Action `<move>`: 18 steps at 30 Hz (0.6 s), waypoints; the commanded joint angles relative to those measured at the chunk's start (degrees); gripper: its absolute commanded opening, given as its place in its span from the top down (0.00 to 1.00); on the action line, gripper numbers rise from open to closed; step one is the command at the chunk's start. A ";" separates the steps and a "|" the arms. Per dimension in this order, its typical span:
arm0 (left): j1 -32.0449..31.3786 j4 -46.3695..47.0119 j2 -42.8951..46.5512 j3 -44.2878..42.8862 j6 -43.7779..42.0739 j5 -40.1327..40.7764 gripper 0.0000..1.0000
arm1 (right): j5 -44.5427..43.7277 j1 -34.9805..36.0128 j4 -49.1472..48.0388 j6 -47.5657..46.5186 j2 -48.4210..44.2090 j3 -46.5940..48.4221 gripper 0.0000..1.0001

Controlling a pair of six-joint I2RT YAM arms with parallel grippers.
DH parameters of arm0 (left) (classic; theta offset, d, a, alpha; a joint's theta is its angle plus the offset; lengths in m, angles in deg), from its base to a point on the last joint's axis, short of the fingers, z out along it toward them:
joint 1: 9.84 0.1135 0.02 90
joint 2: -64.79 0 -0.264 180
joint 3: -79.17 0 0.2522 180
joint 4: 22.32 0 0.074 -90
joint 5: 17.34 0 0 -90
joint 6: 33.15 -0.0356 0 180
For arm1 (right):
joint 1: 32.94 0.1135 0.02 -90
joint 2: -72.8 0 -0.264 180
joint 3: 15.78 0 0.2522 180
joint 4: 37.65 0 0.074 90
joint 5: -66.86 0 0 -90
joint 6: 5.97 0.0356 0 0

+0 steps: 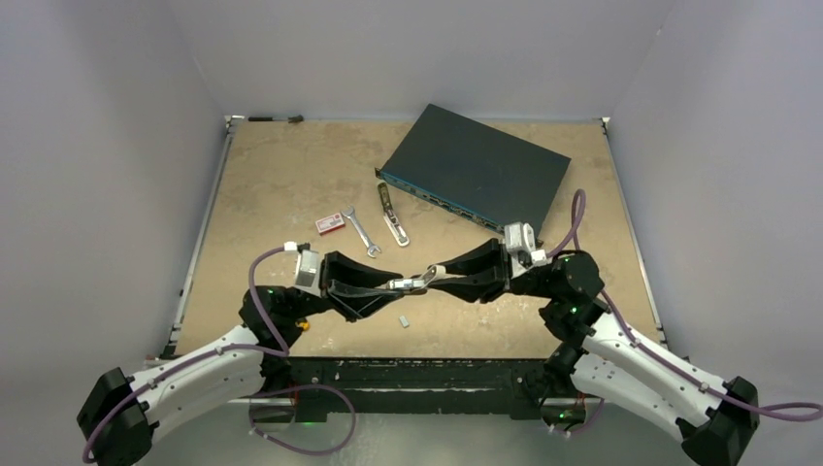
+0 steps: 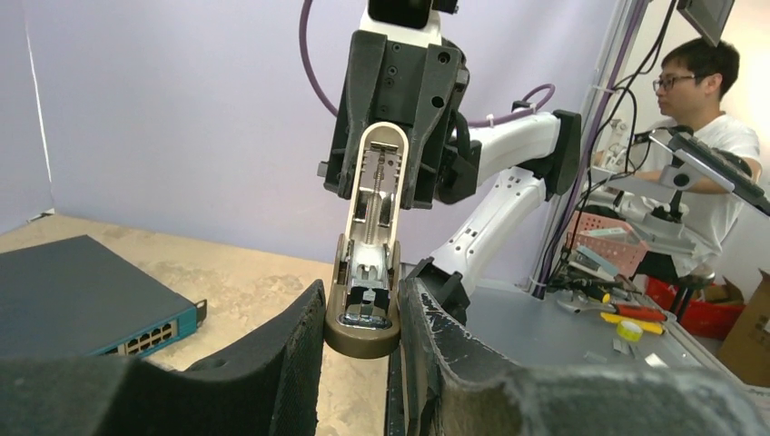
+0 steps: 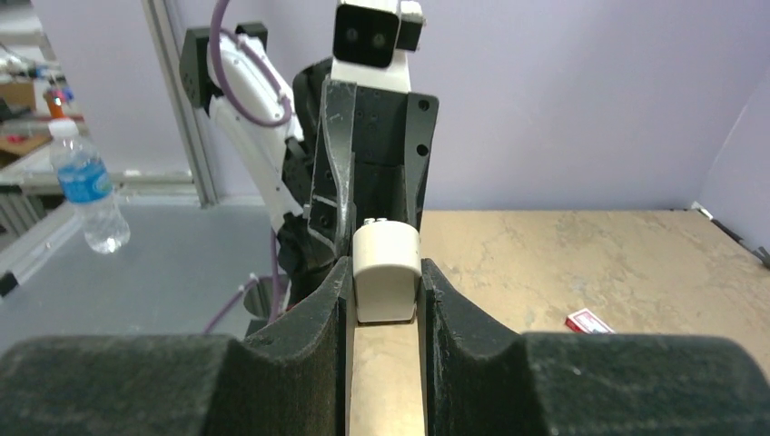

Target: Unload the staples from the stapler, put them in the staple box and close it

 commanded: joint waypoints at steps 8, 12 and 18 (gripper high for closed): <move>-0.05 12.25 -3.75 3.07 7.43 -0.17 1.00 | -10.38 -0.61 -29.76 12.82 1.30 -2.61 1.00; -0.35 15.01 -4.33 4.17 8.13 0.89 1.00 | -12.30 -0.61 -35.83 15.75 2.72 -3.80 1.00; -1.25 16.58 -6.56 4.24 8.45 1.19 1.00 | -14.03 -0.60 -41.10 18.40 5.67 -3.69 1.00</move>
